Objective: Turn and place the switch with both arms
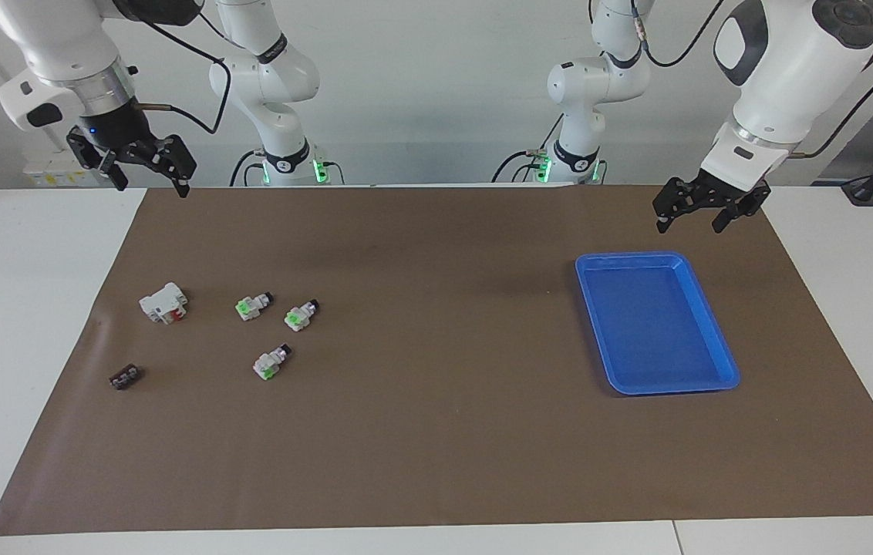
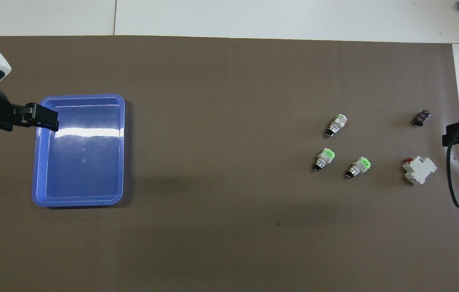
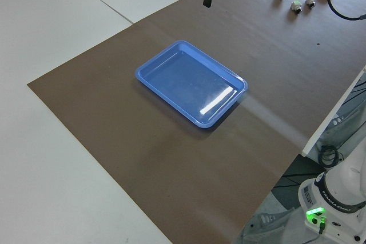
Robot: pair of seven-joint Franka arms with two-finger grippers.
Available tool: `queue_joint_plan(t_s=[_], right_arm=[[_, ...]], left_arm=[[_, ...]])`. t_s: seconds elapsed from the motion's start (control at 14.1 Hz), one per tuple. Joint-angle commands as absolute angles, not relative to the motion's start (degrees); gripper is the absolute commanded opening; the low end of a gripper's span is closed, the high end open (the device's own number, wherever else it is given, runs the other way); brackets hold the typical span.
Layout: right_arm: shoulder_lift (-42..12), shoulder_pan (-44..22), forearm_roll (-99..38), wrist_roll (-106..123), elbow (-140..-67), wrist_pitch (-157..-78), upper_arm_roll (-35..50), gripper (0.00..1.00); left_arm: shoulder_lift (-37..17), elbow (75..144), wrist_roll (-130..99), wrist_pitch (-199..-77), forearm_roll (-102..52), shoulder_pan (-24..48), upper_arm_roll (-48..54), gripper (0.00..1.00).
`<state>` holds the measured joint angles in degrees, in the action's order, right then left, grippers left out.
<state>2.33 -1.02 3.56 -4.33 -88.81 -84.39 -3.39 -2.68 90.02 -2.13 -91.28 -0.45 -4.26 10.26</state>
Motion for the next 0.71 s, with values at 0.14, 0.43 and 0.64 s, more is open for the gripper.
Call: queue_joint_plan(t_s=[0.14, 0.43, 0.64], right_arm=[[3.43, -0.79, 3.34, -3.69, -90.35, -85.16, -3.34, 1.0], [4.31, -0.61, 3.43, -4.13, -92.38, -88.58, -3.43, 1.0], [3.69, -2.01, 3.34, -12.17, -95.61, -93.67, -3.25, 1.0]], left_arm=[[-0.88, 92.11, -2.02, -91.93, -0.53, -4.66, 10.37, 1.0], [-0.88, 92.11, -2.02, -91.93, -0.53, -4.66, 10.37, 1.0], [-0.88, 92.11, -2.02, -91.93, -0.53, -4.66, 10.37, 1.0]])
